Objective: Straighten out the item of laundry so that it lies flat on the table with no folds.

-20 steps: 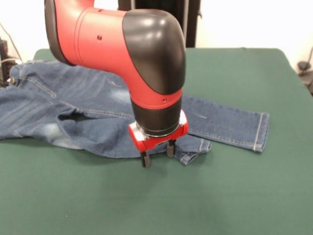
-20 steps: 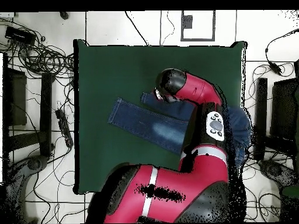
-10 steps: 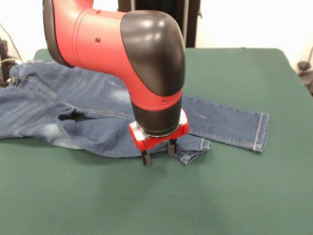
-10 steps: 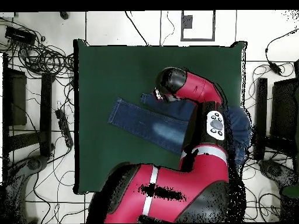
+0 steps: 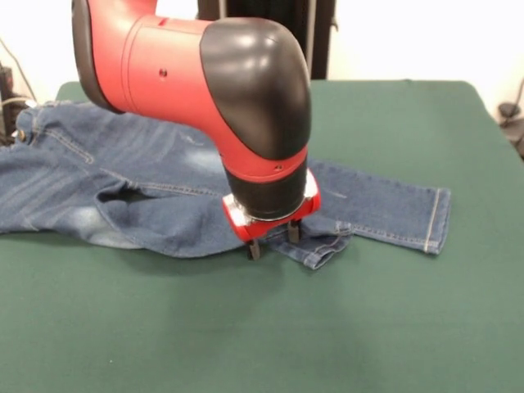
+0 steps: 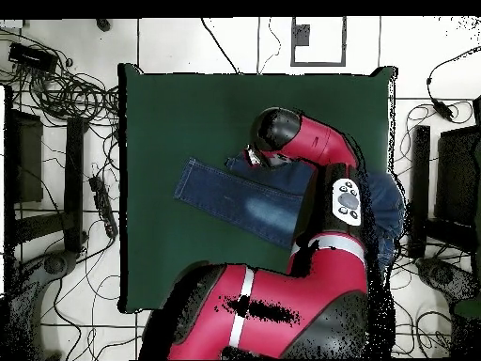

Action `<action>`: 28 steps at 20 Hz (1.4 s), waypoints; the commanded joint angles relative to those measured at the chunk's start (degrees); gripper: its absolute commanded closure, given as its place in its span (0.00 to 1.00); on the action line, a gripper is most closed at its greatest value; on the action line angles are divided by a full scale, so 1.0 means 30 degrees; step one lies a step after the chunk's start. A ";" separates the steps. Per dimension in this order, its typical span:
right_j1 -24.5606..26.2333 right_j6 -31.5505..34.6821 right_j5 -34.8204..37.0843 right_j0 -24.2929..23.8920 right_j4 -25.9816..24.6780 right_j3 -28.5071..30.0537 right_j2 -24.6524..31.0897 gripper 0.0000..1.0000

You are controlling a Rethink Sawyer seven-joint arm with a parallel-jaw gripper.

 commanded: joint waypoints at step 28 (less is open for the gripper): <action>-0.1180 0.1663 -0.9736 -0.2821 -0.1054 0.7144 0.7376 0.00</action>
